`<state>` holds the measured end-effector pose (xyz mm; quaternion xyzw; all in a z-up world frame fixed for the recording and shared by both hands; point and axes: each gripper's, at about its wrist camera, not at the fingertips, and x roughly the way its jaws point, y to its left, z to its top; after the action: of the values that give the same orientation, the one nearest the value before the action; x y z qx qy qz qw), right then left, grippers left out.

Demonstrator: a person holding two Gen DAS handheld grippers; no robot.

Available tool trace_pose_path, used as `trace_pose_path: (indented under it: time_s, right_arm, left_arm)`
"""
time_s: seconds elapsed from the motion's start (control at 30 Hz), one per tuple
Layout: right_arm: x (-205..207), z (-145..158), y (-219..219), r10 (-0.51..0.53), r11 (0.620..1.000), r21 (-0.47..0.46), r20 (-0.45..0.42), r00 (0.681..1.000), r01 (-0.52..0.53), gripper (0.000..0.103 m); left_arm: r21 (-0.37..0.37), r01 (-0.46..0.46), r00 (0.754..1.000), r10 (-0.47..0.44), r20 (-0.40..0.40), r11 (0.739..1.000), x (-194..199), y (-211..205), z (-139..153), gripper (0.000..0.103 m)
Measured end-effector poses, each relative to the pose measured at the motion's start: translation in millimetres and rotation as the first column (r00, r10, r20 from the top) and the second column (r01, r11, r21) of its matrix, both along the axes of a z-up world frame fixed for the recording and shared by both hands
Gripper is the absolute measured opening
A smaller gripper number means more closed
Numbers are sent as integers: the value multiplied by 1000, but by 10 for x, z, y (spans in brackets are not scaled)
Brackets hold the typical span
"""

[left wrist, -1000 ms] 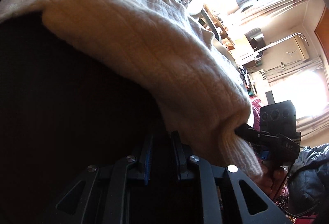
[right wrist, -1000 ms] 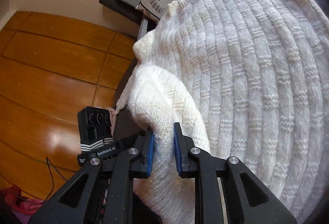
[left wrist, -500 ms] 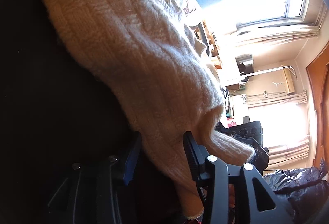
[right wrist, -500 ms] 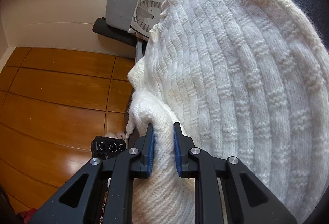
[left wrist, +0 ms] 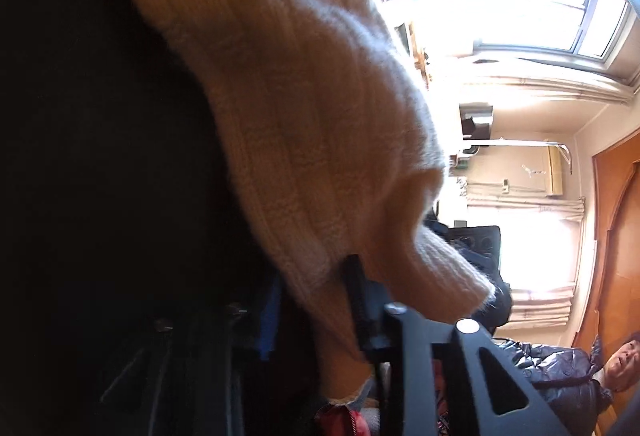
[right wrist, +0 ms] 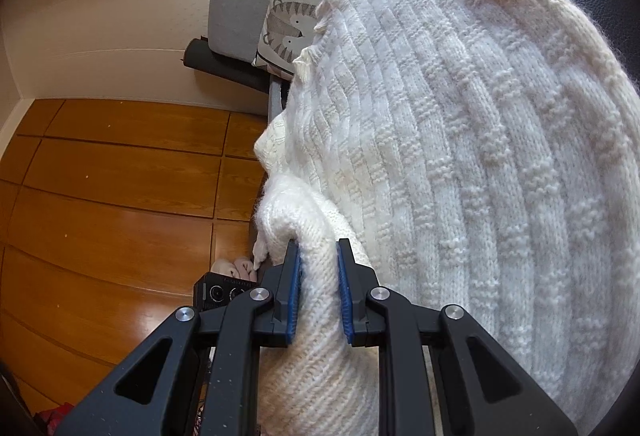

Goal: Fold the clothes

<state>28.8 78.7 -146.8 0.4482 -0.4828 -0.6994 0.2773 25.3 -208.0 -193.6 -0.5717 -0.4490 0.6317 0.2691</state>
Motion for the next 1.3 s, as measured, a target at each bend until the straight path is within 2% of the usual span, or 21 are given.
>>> trace_pose_path:
  time_s: [0.07,0.2,0.27,0.3,0.47,0.7,0.83,1.0,1.03,1.07,1.13,1.2,1.3]
  right_arm:
    - [40,64,-45,25,999,40,-23,999,-24,21]
    - [69,208,-161,62,991,122,-60,996,-54,24]
    - [77,279,-211,76,984,168,-76,994,-63,39]
    - [92,318,-219,85,979,191,-86,993,-67,41]
    - [164,480,-257,118,953,296,-143,983,-71,47]
    - [200,429,-174,86,919,393,-142,986,-24,47]
    - [245,374,-177,86,860,510,-127,988,-9,47]
    - [285,325,-165,75,796,605,-115,990,10,47]
    - [284,308,-162,72,784,621,-110,991,12,47]
    - [282,289,-162,73,768,640,-106,992,12,47]
    - [283,273,-194,91,725,689,-104,990,6,47]
    - [276,277,-252,122,681,732,-106,987,-6,47]
    - [259,282,-334,161,621,783,-105,981,-18,47]
  left_arm:
    - [47,-8,1000,7,9,999,34,-83,-26,9]
    - [77,-9,999,11,-36,997,124,-341,67,8]
    - [67,-11,998,15,-58,998,204,-564,146,8]
    - [62,-13,998,17,-68,998,247,-682,186,8]
    - [-12,-26,996,24,-89,1000,522,-1220,302,8]
    - [-152,-28,996,14,-92,988,904,-1800,382,8]
    - [-221,-44,996,26,-83,974,1207,-2051,456,8]
    - [-277,-51,997,33,-72,959,1218,-2102,480,7]
    - [-281,-57,996,36,-78,958,1220,-2091,499,2]
    - [-283,-66,995,43,-89,957,1248,-2091,525,2]
    - [-372,-98,986,38,-165,923,1208,-1902,701,2]
    - [-472,-140,968,21,-250,870,1148,-1673,903,2]
    - [-537,-201,924,-22,-381,819,971,-1405,1198,7]
